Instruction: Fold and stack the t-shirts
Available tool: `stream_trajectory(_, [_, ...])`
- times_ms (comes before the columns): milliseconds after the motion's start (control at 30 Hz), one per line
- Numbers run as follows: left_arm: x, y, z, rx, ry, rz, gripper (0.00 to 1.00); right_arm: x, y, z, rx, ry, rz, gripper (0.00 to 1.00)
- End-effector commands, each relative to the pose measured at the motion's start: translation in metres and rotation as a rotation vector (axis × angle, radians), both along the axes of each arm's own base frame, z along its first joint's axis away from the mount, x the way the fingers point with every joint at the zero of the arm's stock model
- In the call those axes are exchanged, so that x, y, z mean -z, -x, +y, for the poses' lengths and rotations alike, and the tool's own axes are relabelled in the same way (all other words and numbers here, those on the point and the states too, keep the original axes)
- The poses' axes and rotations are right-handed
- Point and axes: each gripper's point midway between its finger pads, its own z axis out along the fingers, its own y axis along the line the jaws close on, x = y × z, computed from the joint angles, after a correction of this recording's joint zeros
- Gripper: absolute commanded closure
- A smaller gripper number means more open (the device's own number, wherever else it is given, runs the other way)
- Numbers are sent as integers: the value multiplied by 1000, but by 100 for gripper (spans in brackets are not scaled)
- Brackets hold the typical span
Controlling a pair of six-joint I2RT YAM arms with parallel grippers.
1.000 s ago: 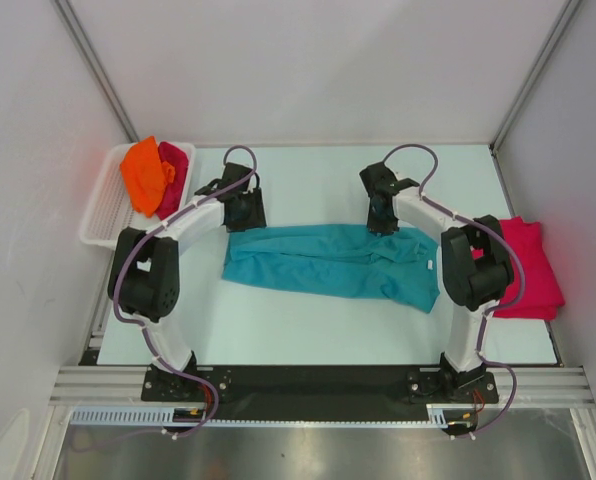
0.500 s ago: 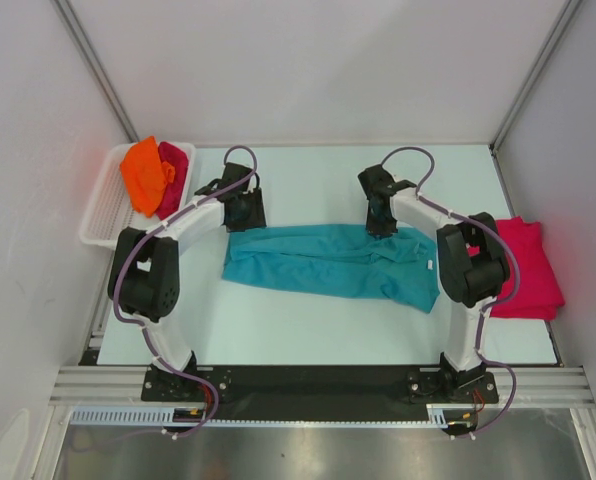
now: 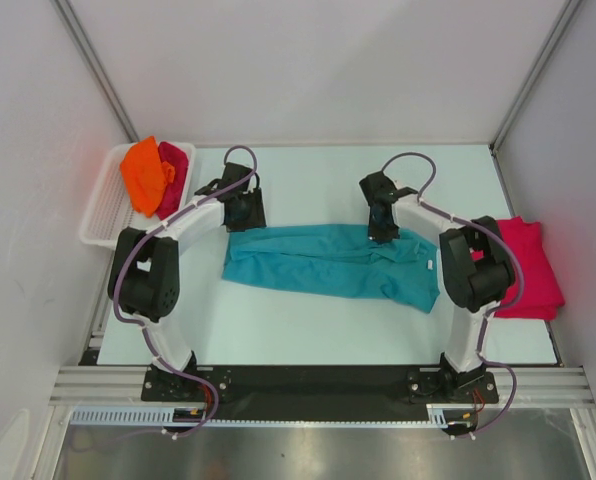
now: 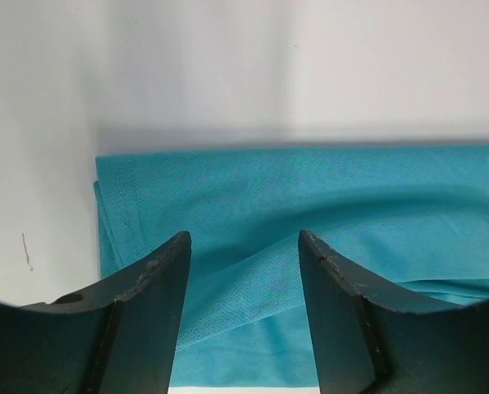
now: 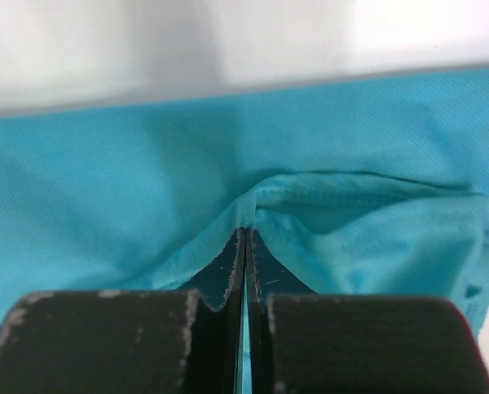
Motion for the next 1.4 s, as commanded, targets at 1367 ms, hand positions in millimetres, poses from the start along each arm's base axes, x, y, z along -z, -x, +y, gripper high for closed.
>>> stream_trajectory(1367, [-35, 7, -4, 28, 47, -102, 40, -68, 57, 14, 52, 83, -107, 75])
